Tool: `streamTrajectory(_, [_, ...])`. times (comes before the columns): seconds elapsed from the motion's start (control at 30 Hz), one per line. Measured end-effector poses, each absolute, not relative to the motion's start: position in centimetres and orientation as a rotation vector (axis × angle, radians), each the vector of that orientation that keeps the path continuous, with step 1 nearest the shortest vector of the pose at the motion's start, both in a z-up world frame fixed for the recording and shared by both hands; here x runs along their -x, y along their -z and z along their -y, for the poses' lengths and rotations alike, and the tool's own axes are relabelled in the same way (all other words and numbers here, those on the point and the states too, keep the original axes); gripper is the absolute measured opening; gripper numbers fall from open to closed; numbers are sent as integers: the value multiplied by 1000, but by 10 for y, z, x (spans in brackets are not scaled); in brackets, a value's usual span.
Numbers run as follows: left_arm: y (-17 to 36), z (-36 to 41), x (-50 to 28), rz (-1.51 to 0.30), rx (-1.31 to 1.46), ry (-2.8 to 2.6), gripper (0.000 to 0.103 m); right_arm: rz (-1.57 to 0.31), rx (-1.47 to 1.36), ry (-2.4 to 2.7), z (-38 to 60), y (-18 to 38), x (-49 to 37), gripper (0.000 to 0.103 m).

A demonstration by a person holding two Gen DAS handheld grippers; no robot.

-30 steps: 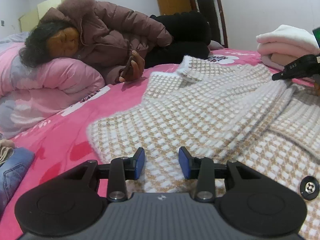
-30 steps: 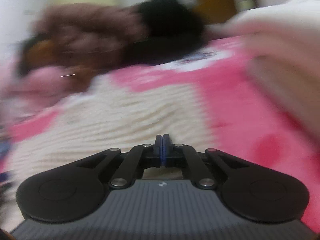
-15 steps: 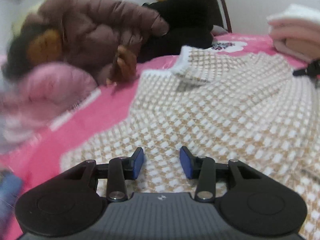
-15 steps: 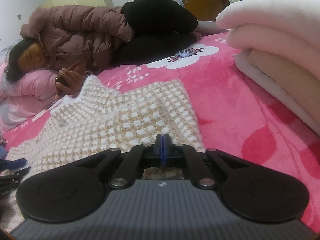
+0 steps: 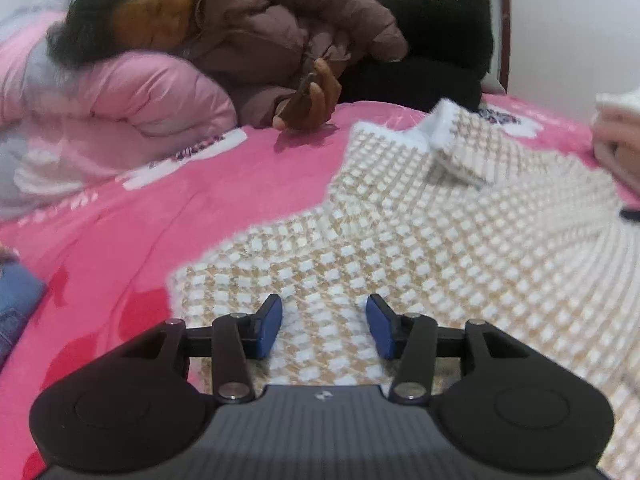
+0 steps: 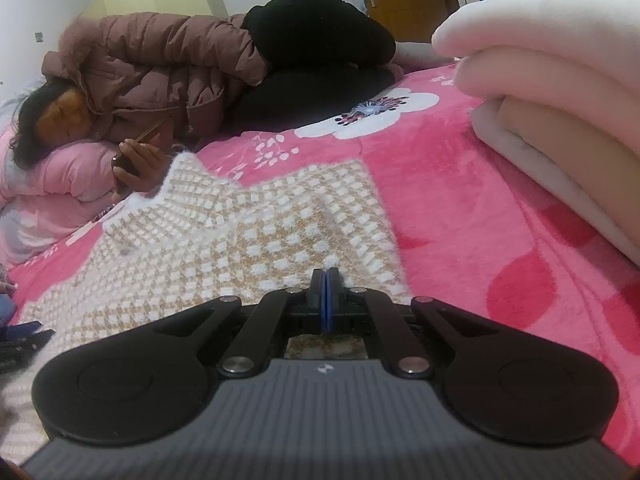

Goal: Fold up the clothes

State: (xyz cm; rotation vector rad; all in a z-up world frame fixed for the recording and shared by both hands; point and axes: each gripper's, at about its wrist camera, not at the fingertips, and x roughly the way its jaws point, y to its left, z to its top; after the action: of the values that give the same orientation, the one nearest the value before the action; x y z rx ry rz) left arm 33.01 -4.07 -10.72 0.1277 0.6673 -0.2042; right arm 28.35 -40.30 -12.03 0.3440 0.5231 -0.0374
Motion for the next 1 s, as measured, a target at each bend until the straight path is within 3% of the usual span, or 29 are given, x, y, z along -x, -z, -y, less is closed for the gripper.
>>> streamTrajectory(0.27, [122, 20, -353, -667, -84, 180, 49, -522, -353, 35, 404, 121, -283, 0])
streamTrajectory(0.37, [117, 10, -349, -649, -63, 186, 42, -522, -355, 35, 404, 121, -283, 0])
streamTrajectory(0.47, [124, 7, -346, -633, -79, 180, 41, -522, -355, 35, 404, 121, -283, 0])
streamTrajectory(0.77, [84, 70, -324, -508, -244, 185, 40, -522, -351, 36, 404, 121, -282, 0])
streamTrajectory(0.83, [96, 94, -327, -587, -328, 232, 40, -523, -349, 37, 403, 121, -282, 0])
streamTrajectory(1.0, [93, 125, -334, -669, -309, 219, 27, -523, -351, 36, 404, 121, -283, 0])
